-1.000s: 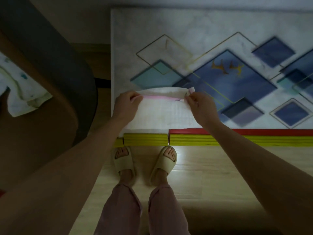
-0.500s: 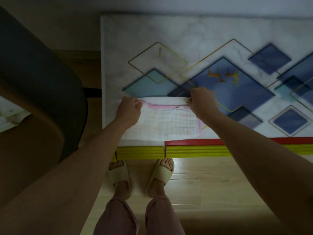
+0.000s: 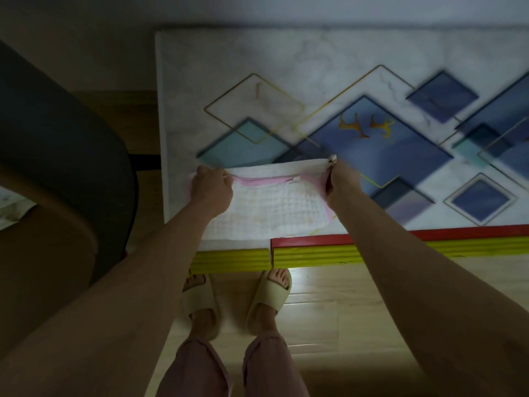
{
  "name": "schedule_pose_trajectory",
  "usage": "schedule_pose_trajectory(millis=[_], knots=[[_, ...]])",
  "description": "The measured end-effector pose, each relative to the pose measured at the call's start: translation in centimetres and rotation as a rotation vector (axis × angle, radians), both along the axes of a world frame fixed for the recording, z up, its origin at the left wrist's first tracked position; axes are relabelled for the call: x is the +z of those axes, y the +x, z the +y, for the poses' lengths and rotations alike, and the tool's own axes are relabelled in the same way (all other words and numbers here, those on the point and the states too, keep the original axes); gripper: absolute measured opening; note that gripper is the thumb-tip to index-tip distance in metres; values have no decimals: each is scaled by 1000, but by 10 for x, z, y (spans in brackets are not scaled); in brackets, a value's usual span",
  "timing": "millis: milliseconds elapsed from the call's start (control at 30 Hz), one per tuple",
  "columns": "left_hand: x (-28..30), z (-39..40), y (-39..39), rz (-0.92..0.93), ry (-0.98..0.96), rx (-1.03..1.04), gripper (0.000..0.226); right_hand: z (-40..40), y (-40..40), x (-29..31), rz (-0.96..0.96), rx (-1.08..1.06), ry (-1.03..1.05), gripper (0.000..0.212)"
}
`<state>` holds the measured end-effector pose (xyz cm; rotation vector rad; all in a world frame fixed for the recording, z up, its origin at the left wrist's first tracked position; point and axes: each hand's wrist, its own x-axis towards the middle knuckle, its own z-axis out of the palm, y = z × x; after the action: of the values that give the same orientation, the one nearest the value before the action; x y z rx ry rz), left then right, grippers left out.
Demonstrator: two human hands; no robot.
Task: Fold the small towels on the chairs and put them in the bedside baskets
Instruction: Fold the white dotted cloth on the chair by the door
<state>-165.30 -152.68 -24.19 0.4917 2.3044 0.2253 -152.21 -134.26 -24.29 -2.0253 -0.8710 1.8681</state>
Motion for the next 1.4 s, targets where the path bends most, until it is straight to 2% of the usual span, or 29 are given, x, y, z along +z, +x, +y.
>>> schedule_pose_trajectory(millis=[67, 133, 200, 267, 300, 367, 467, 533, 733, 867, 1033, 1100, 1233, 1400], knots=[[1, 0, 1, -5, 12, 8, 36, -2, 3, 1, -234, 114, 239, 19], [1, -2, 2, -6, 35, 9, 34, -7, 6, 8, -437, 333, 663, 14], [1, -4, 3, -1, 67, 4, 32, -17, 8, 16, -311, 738, 1055, 14], [-1, -8, 4, 5, 109, 10, 30, -27, 11, 15, -142, 1309, 1179, 21], [-1, -9, 4, 4, 133, 16, 29, -30, 12, 11, -133, 1546, 1175, 20], [-3, -13, 6, 3, 178, 24, 28, -33, 12, 5, -242, 1772, 1158, 19], [-4, -19, 7, -2, 282, 74, 24, -29, 8, 4, -429, 1789, 1102, 29], [0, -24, 9, -1, 367, 96, 23, -25, 7, 6, -476, 1770, 1046, 31], [16, -49, 15, 18, 518, 150, 24, -23, 11, 28, -234, 1672, 803, 18], [17, -55, 3, 39, 552, 215, 24, -24, 1, 38, -240, 1578, 791, 19], [5, -45, -8, 38, 484, 222, 23, -22, -13, 31, -340, 1498, 829, 28], [0, -41, -7, 65, 450, 208, 20, -22, -15, 23, -376, 1481, 872, 24], [-4, -34, -6, 204, 371, 171, 22, -21, -15, 10, -451, 1446, 954, 21], [-5, -30, -10, 373, 298, 43, 28, -32, -17, 3, -606, 1546, 970, 15]])
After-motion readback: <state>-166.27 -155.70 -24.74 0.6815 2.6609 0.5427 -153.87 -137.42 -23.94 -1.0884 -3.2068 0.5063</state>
